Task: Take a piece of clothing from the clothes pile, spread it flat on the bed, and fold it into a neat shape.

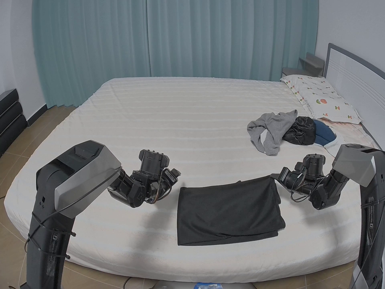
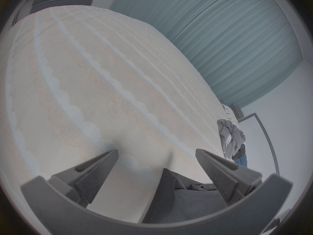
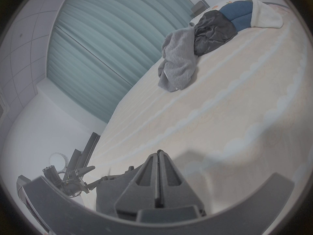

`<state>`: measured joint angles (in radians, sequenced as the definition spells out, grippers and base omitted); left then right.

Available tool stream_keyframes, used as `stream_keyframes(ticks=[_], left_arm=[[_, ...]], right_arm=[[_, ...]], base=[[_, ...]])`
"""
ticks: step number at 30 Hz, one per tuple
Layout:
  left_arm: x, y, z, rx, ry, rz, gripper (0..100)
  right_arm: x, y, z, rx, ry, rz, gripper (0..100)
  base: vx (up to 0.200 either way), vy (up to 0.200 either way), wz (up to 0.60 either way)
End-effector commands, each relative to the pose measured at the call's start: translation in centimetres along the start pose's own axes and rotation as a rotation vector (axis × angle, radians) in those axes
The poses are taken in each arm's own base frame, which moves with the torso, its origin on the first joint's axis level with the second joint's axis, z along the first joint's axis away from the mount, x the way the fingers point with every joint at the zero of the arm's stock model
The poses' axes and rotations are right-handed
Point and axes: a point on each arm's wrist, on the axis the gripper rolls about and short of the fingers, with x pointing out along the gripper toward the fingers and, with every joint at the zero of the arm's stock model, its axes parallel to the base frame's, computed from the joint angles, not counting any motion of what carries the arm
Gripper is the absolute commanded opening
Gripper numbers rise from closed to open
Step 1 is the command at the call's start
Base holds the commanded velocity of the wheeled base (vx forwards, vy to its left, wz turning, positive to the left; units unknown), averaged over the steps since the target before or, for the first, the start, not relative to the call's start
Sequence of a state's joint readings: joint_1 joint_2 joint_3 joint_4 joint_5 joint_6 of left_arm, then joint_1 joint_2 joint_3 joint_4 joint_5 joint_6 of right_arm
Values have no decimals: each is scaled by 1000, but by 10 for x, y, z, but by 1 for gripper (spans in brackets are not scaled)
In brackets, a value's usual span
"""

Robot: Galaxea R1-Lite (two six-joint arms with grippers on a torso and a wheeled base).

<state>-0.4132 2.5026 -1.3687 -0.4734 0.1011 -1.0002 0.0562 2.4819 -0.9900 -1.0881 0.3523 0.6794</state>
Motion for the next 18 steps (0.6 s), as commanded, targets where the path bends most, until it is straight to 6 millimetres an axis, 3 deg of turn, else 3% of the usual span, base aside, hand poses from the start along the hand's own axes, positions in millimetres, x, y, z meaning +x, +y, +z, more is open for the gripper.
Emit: stream_keyframes(ticks=[1,17,18], left_arm=[[1,1,0,0,1,2,100],[0,0,0,1,0,-1,100],[0,0,-1,1,1,0,100]], right_arm=[[1,-4,1,5,-3,-8,0],[4,-12,-6,14,17,-25,0],[4,-13,-7,17,23,-28,100]], base=[[0,0,0],[0,0,0],[0,0,0]])
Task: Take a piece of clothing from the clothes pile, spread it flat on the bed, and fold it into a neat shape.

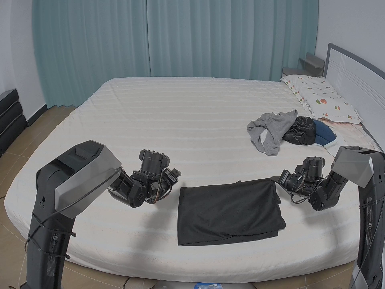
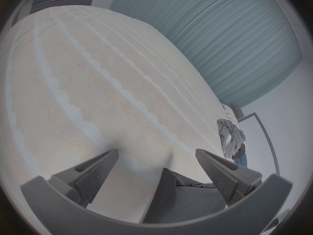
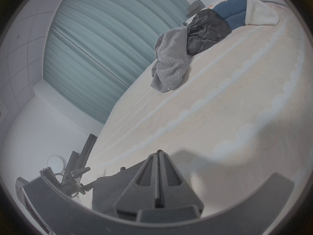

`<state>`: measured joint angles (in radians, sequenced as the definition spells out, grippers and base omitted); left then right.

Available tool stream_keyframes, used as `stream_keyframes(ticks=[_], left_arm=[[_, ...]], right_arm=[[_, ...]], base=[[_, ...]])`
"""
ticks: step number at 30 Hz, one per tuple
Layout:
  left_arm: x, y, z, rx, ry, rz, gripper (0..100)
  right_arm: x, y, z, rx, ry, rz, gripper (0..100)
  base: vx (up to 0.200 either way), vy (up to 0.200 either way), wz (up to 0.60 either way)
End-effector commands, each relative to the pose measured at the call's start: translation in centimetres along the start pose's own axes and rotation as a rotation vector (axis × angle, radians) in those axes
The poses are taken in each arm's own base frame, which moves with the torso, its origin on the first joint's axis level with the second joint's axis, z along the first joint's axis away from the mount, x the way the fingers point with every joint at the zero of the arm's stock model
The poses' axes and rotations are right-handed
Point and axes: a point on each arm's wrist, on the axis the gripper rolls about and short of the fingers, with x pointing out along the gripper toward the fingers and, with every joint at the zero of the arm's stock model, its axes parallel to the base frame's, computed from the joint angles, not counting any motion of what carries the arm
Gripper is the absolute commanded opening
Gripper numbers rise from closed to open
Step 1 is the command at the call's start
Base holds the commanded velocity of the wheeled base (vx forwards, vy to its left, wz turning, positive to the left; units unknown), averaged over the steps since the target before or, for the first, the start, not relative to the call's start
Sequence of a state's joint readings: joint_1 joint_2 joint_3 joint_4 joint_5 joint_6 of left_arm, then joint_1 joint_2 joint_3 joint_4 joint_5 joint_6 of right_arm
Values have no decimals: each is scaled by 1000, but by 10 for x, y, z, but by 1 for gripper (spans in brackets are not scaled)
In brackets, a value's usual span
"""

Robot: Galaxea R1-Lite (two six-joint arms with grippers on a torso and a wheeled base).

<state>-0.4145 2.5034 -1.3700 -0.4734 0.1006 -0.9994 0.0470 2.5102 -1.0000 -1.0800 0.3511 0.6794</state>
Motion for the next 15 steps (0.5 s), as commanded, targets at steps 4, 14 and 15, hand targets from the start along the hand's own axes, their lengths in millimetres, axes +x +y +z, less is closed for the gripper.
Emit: stream_keyframes(ticks=[4,14,15], left_arm=[[-2,0,-1,3,3,1,100],[-4,1,-4,5,12,6,100],[-5,0,-4,6,12,4,100]], right_arm=[[-3,0,-1,15,3,-3,100],[-49,12,-9,131,-6,-61,100],[-56,11,-13,155,-22,-62,100]], base=[[0,0,0],[-40,0,0],[-200,0,0]])
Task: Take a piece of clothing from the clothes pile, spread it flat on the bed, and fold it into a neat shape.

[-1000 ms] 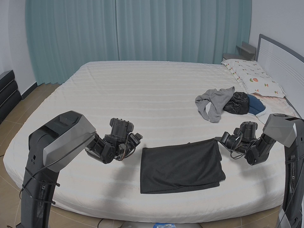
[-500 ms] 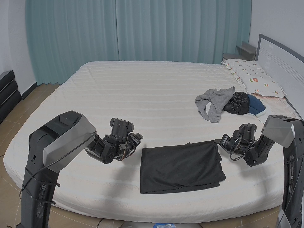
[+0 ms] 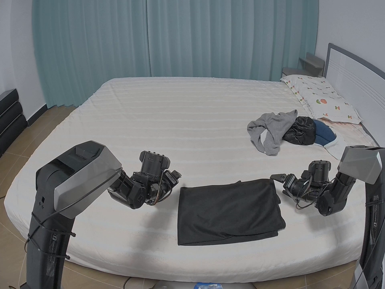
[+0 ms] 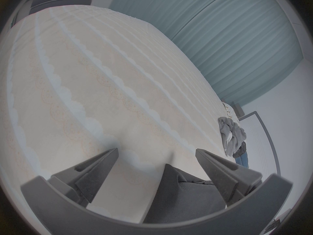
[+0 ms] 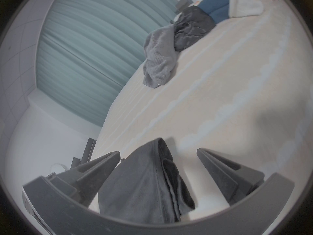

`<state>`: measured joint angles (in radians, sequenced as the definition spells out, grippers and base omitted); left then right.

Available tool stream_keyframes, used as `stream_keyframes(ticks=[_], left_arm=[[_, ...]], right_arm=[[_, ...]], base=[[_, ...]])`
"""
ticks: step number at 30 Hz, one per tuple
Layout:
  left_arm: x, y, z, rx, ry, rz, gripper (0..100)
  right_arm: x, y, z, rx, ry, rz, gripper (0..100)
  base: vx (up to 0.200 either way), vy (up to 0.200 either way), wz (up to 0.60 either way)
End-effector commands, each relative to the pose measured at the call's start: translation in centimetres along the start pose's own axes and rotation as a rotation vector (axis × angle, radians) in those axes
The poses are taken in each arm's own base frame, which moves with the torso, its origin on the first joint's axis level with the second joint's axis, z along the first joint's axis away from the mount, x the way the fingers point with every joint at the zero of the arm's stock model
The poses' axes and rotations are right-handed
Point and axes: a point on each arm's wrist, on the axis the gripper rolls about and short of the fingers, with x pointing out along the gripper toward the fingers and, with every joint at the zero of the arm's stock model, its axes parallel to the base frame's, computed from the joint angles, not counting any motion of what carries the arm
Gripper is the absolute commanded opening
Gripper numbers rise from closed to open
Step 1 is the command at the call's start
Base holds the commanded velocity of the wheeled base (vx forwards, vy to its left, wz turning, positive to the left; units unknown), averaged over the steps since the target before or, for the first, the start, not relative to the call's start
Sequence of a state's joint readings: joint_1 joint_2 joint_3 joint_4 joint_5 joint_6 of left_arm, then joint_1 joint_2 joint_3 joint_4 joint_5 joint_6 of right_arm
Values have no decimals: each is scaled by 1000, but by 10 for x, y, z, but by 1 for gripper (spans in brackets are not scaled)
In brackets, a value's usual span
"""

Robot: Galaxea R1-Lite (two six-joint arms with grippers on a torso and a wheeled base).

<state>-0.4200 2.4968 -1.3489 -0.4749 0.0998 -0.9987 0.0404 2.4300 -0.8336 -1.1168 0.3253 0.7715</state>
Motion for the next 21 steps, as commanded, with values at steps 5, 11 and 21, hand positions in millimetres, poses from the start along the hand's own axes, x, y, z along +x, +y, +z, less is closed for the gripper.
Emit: stream_keyframes(ticks=[5,11,21], left_arm=[[-2,-3,1,-1,-2,-9,100],[-3,-7,1,0,26,-38,100],[-9,-10,4,-5,24,-44,100]], right_arm=[[-26,-2,-12,132,-73,43,100],[-23,-4,-11,128,-78,49,100],[-25,-11,-19,146,-48,32,100]], base=[[-120,0,0],[0,0,0],[0,-180,0]])
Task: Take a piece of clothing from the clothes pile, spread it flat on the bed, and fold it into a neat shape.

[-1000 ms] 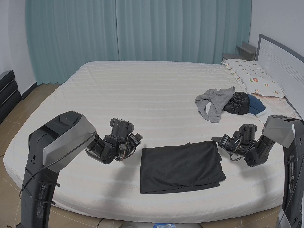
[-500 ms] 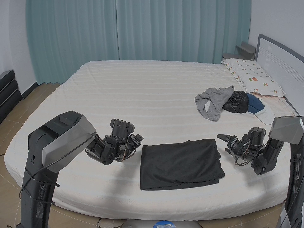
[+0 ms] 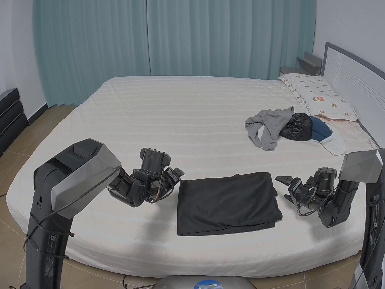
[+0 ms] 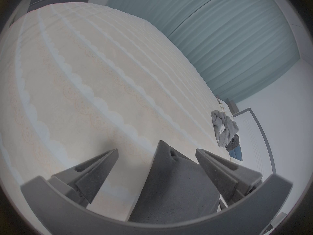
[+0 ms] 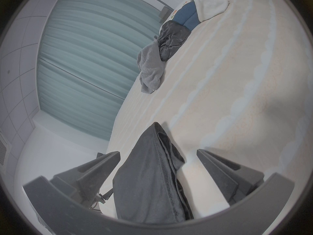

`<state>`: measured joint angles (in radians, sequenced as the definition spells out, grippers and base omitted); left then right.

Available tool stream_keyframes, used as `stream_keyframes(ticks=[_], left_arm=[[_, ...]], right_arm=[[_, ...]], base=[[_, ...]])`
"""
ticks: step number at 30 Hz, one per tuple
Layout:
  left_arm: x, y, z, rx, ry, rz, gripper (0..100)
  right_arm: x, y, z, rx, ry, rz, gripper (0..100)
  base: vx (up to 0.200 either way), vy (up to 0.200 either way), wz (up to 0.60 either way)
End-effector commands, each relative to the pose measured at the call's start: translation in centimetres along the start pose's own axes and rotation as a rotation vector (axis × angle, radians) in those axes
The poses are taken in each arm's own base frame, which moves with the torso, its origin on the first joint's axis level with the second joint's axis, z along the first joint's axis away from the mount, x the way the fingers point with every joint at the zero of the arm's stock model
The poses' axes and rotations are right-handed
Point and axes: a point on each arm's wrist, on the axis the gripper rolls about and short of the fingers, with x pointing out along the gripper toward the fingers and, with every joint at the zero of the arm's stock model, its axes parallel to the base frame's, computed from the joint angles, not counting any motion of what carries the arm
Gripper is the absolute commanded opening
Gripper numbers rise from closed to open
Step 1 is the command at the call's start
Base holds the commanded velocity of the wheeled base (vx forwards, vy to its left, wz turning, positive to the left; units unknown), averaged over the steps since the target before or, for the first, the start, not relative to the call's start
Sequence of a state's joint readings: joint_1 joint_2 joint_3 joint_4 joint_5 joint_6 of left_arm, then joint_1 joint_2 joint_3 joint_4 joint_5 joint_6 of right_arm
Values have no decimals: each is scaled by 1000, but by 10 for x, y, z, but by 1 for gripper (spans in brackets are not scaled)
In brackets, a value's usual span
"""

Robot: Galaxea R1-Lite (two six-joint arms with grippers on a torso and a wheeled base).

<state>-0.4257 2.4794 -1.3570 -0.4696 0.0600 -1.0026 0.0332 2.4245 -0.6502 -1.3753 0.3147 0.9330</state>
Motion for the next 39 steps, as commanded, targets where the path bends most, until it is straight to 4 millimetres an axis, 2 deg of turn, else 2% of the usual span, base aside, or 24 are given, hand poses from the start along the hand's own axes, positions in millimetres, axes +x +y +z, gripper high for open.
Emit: stream_keyframes(ticks=[1,6,10,13,17,23,39], left_arm=[[-5,-3,2,-2,-1,-6,100],[-10,-1,4,-2,-3,-2,100],[-19,3,14,-2,-16,12,100],[-37,18,24,99,-14,52,100],[-44,38,16,171,95,35,100],[-43,44,9,170,143,-39,100],[-41,48,0,185,175,-34,100]], right_arm=[[1,-6,-4,7,14,-16,100],[1,-6,-5,8,14,-16,100],[1,-6,-5,8,15,-18,100],[1,-7,-6,7,17,-20,100],[1,-8,-7,4,19,-21,100],[0,-12,-12,-9,4,4,100],[0,-12,-13,-10,2,10,100]], base=[[0,-200,0],[0,-200,0],[0,0,0],[0,0,0],[0,0,0],[0,0,0],[0,0,0]])
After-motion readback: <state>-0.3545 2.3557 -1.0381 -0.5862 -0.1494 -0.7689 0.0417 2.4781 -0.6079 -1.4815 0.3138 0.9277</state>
